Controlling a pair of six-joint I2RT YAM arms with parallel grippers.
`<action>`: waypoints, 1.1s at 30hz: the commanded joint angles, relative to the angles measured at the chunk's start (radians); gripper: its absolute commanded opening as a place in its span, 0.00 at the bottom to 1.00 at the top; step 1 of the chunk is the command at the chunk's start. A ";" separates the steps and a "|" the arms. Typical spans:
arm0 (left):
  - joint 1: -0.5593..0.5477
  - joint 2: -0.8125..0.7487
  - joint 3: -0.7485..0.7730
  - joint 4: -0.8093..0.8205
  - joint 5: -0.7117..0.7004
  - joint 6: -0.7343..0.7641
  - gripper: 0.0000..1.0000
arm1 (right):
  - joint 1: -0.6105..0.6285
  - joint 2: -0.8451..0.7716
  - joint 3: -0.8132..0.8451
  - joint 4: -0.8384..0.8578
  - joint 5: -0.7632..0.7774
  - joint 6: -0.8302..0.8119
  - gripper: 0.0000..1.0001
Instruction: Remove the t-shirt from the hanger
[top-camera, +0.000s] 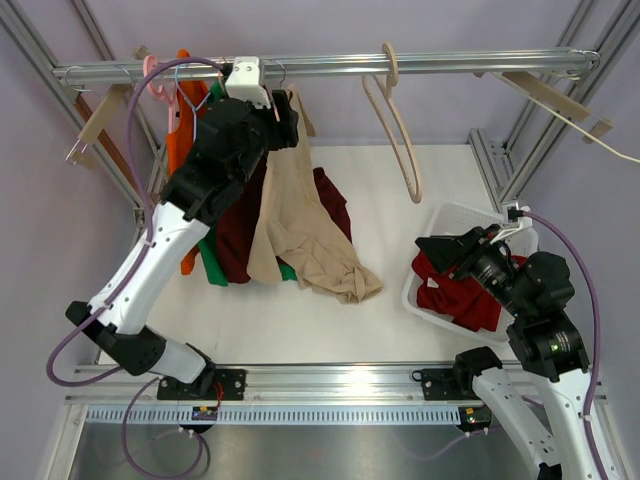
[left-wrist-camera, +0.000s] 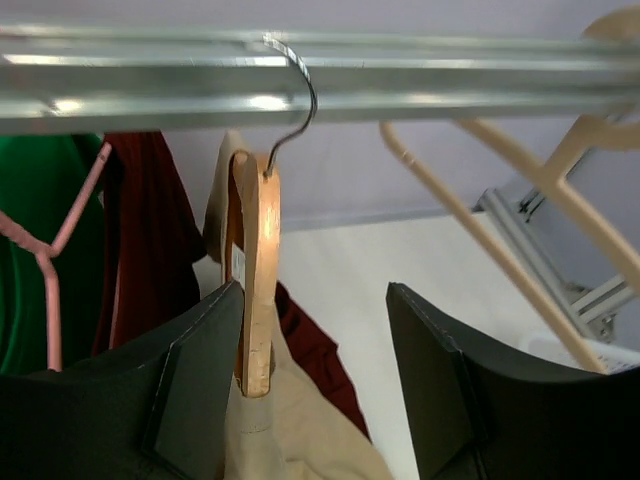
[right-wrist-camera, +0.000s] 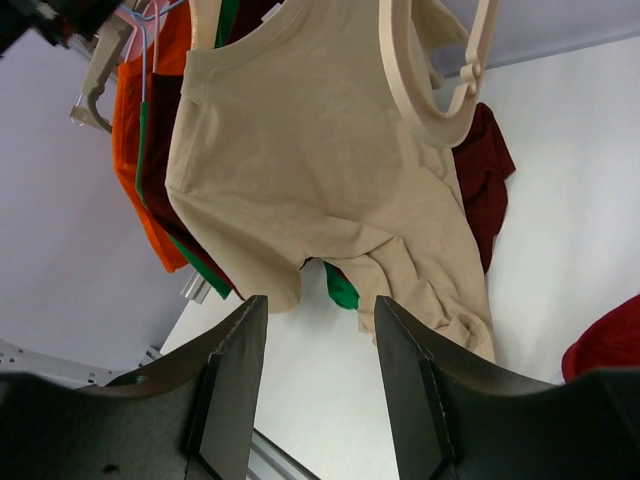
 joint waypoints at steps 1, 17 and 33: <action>0.009 0.048 -0.008 -0.020 0.035 0.009 0.63 | -0.001 0.000 0.012 0.037 -0.063 -0.004 0.56; 0.060 0.158 0.064 -0.035 -0.084 0.101 0.42 | -0.001 0.021 0.020 0.046 -0.085 -0.006 0.56; 0.058 0.101 0.075 -0.003 -0.037 0.155 0.00 | -0.001 0.041 0.027 0.058 -0.100 -0.016 0.56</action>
